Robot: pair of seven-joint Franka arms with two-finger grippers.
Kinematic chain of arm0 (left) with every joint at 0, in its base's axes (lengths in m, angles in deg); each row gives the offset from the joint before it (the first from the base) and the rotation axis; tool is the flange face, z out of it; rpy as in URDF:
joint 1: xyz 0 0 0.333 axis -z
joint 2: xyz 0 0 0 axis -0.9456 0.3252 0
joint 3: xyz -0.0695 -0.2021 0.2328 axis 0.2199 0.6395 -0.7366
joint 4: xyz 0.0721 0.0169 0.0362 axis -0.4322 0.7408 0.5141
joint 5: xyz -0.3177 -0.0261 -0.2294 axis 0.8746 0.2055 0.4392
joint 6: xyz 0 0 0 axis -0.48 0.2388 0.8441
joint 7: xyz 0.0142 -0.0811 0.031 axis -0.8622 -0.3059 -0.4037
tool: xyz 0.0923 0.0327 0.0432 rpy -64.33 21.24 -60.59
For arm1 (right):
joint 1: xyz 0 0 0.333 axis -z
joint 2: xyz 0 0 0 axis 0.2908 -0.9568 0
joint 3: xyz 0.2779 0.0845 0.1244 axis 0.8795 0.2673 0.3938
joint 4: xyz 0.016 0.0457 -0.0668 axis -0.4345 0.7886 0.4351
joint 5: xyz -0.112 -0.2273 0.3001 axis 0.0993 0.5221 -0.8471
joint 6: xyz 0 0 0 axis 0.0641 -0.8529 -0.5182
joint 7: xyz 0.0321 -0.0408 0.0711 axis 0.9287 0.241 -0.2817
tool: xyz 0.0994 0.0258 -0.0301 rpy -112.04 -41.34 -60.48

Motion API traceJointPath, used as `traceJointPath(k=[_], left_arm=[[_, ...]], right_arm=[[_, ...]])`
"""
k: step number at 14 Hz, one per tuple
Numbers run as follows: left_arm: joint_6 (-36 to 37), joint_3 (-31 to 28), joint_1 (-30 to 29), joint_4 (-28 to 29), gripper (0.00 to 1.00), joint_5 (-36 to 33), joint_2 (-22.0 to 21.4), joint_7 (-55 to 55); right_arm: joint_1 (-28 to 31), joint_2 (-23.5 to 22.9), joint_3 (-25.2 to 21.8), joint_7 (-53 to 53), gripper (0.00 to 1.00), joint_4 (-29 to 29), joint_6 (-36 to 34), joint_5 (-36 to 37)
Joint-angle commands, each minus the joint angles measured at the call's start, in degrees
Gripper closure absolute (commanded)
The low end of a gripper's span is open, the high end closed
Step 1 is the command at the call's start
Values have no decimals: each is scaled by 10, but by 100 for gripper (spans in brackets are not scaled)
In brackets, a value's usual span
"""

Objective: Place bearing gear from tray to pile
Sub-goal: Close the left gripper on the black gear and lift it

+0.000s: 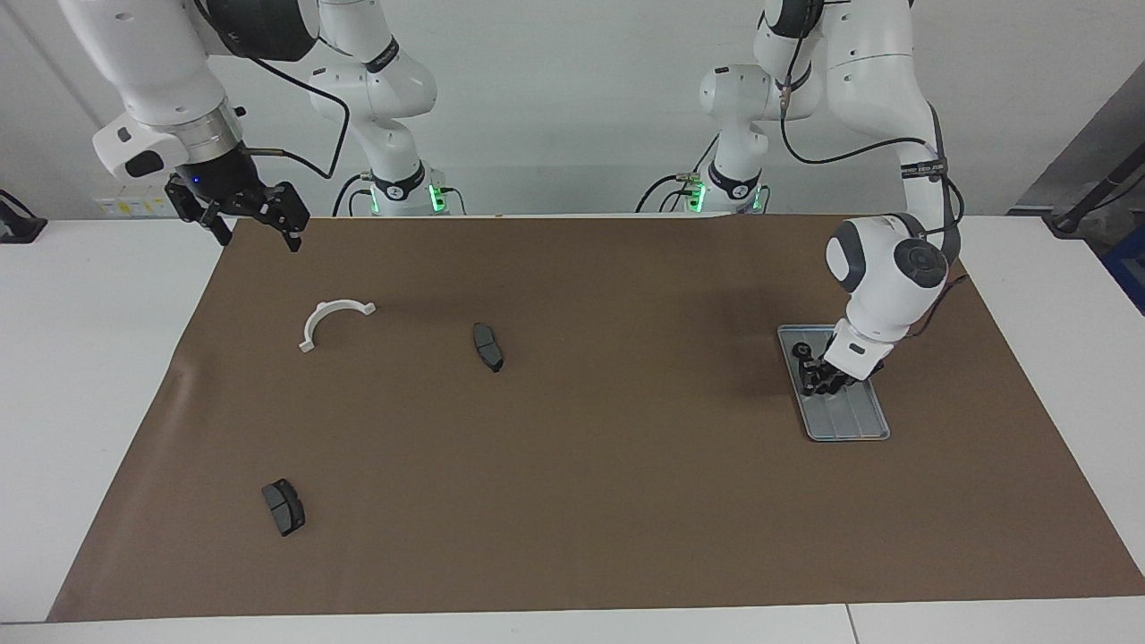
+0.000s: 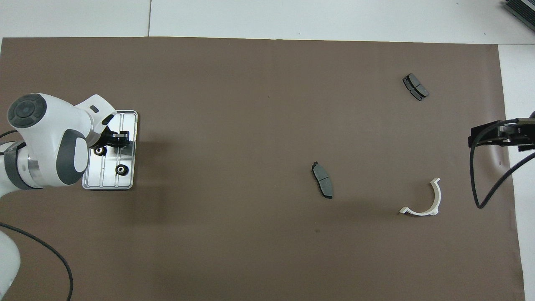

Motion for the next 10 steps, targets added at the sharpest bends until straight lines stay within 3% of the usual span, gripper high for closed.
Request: traceJointPath(k=[1,6,10], left_arm=[[-11,-6,2,26,70,6,-10,-1],[5,-6,-5,-7,94,6,-4,-1],[89,-6,17,-122,97,6,28,37]], right_arm=[[1,7,-2,-16,0,6,-7,-16],[1,7,-2,-16,0,6,-7,-16],[1,7,-2,-16,0,6,-6,-16]])
